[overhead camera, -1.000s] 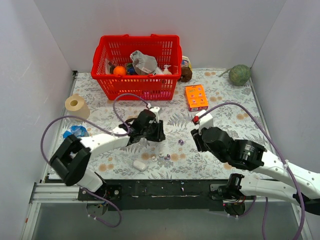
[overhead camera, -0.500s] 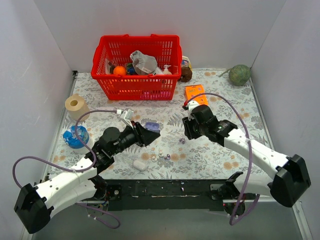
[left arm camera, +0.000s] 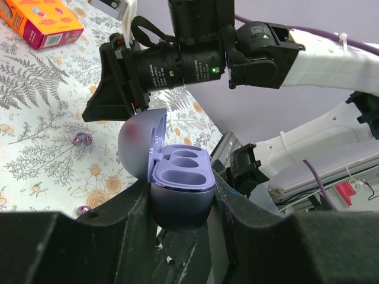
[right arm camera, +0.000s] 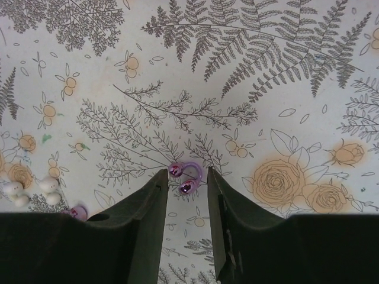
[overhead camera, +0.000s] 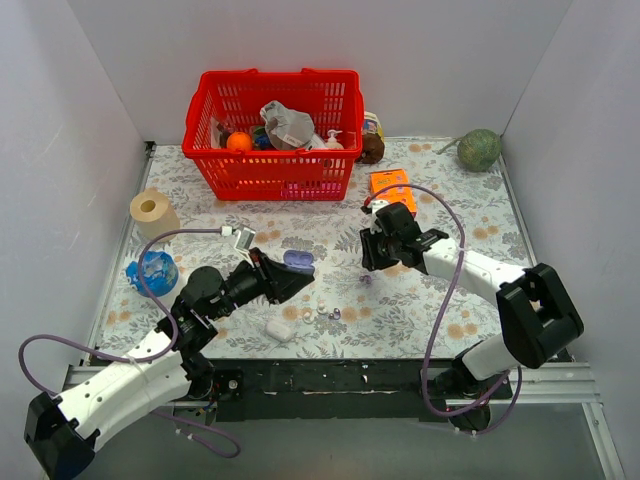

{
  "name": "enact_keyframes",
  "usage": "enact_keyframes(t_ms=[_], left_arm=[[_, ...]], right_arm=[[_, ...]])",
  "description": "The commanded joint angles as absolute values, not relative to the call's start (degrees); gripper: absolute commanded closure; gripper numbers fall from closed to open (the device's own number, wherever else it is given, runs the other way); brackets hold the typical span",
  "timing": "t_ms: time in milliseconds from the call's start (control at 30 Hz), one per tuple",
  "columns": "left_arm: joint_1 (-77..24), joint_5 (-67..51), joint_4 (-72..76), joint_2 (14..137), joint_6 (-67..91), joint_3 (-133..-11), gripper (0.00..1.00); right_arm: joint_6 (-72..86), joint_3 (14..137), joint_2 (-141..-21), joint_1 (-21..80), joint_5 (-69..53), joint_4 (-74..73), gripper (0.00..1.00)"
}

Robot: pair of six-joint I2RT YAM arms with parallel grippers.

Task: Insert the wireless bluetooth earbuds into the charging case
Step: Pick up the earbud from the center of the board.

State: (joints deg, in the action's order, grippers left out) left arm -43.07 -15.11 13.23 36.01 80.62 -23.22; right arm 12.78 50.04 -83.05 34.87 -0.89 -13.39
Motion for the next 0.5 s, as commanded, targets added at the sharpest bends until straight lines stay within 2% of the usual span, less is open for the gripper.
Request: enact_keyframes(t_ms=[0, 467], left_arm=[[-43.0, -17.9, 11.8, 37.1, 79.6, -22.8, 0.94], [-43.0, -19.2, 12.2, 38.0, 80.2, -22.2, 0.97]], right_arm=[[12.7, 51.5, -86.6, 34.8, -2.2, -10.2, 0.6], [12.7, 47.8, -87.1, 34.8, -1.1, -10.2, 0.6]])
